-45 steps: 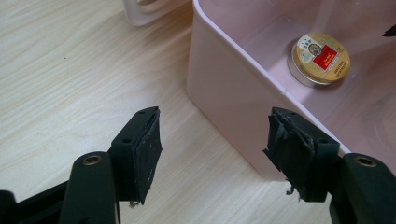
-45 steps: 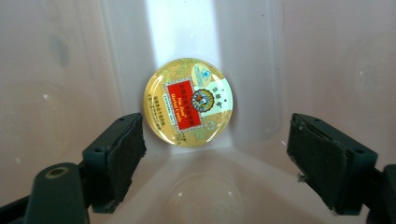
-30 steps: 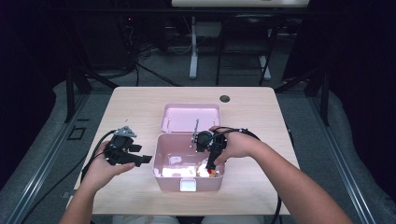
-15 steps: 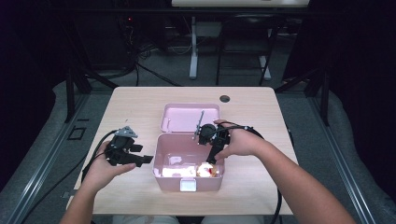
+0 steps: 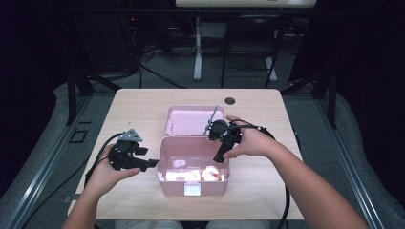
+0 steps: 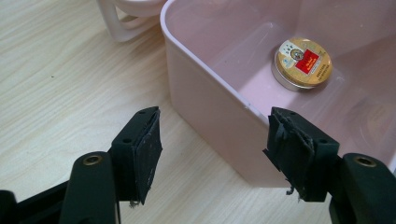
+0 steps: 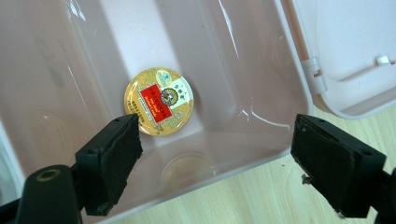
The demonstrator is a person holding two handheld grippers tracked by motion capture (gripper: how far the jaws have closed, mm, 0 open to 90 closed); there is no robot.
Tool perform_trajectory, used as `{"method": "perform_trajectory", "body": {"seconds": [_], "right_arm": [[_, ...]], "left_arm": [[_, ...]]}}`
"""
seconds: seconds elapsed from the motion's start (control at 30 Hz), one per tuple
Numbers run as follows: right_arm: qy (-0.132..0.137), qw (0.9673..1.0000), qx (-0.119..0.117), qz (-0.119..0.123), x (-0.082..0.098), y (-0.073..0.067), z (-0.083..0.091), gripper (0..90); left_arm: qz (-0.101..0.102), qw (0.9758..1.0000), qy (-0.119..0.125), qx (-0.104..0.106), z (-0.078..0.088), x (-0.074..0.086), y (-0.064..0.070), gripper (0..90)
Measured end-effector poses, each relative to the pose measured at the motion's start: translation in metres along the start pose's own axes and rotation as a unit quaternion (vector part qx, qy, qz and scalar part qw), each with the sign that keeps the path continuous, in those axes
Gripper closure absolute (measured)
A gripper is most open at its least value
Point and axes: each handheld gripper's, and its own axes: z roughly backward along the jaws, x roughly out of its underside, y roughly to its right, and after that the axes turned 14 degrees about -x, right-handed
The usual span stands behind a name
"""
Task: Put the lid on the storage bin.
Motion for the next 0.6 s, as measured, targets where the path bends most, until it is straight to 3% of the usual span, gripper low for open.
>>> {"method": "perform_trajectory", "body": {"seconds": [0.3,0.6], "right_arm": [[0.008,0.9999,0.006,0.001,0.007,0.001,0.003,14.6],[0.026,0.9996,0.015,0.002,0.015,0.004,0.008,14.6]], "left_arm": [[-0.008,0.9999,0.013,0.001,0.005,-0.003,0.005,35.6],[-0.015,0.9989,0.037,0.025,0.008,-0.005,0.011,40.8]]}}
